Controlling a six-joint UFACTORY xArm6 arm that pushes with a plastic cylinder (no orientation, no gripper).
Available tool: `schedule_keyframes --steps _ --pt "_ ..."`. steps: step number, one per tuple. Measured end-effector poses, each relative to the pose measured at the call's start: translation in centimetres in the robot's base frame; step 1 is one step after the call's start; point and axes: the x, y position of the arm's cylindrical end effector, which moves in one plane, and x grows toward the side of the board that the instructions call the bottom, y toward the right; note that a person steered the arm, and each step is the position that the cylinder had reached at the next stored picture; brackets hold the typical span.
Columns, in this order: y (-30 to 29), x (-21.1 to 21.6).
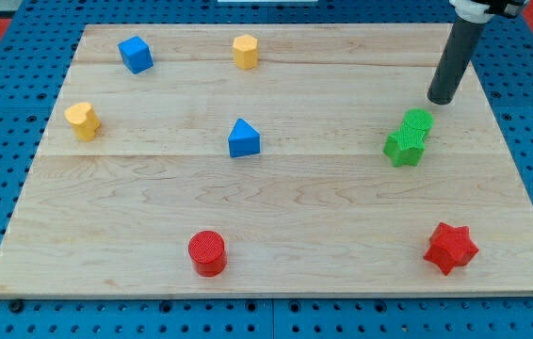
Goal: Point your arm at the bottom right side of the blue triangle
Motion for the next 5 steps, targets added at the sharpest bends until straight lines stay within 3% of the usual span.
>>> schedule_keyframes --steps 5 --pt "0.02 -0.8"
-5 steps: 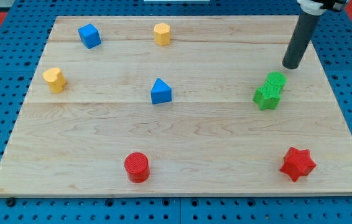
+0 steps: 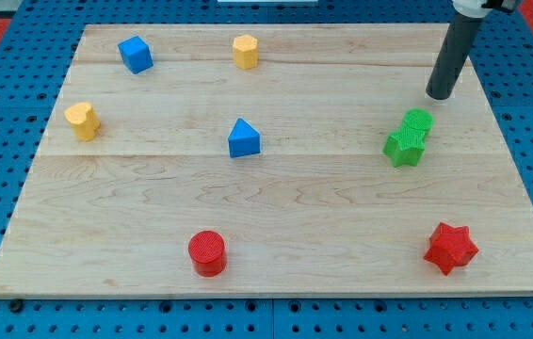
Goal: Point your arm at the bottom right side of the blue triangle
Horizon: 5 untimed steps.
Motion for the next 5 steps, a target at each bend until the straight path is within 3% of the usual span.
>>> schedule_keyframes --steps 1,3,4,5 --pt "-0.4 0.0" --pt "-10.6 0.0" --pt "-16.2 3.2" --pt "-20.6 8.9"
